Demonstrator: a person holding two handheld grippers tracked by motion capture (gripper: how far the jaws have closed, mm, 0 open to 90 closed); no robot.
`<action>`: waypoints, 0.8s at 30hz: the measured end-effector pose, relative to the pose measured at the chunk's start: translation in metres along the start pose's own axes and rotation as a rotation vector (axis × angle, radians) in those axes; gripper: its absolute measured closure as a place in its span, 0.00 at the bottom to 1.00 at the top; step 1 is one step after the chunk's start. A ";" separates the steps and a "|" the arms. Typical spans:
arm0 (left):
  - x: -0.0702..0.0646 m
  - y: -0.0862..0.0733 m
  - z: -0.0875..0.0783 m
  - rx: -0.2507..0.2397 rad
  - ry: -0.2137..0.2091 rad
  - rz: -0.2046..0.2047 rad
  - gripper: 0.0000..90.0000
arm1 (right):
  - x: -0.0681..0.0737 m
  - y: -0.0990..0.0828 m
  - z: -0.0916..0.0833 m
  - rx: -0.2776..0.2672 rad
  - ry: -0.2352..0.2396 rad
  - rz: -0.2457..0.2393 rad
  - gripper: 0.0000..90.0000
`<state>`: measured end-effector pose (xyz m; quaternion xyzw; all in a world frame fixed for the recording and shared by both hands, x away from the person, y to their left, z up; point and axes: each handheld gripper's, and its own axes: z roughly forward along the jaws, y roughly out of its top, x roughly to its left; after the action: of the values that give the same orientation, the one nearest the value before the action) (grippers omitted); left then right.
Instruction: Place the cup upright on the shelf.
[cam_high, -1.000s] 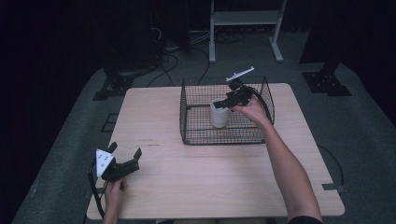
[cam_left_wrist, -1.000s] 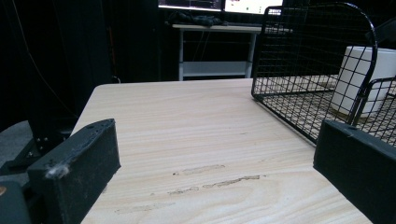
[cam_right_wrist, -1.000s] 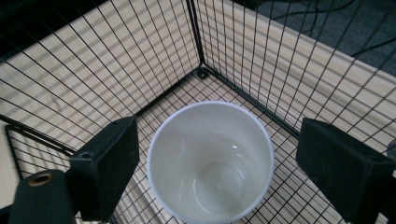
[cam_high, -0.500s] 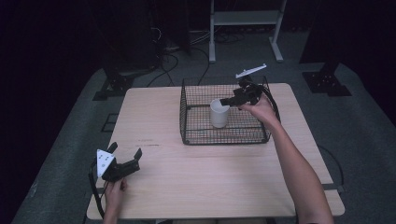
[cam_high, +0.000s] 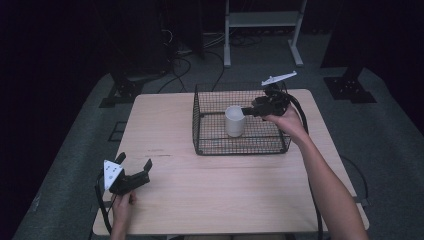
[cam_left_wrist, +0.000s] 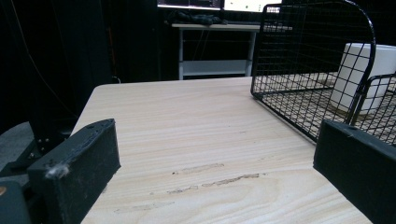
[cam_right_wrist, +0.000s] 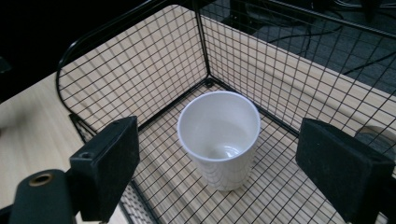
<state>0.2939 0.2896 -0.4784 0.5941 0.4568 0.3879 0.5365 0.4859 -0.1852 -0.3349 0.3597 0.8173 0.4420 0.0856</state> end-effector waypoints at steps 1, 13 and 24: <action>0.000 0.000 0.000 0.000 0.000 -0.001 0.00 | 0.001 -0.001 -0.001 0.000 0.004 0.000 0.14; 0.000 0.000 0.000 0.000 0.000 0.000 0.00 | 0.010 -0.013 -0.017 -0.006 0.032 -0.021 0.14; 0.000 0.000 0.000 0.000 0.000 0.003 0.00 | 0.017 -0.025 -0.032 -0.030 0.049 -0.031 0.14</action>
<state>0.2939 0.2894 -0.4783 0.5948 0.4559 0.3888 0.5359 0.4465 -0.2042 -0.3323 0.3348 0.8180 0.4613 0.0777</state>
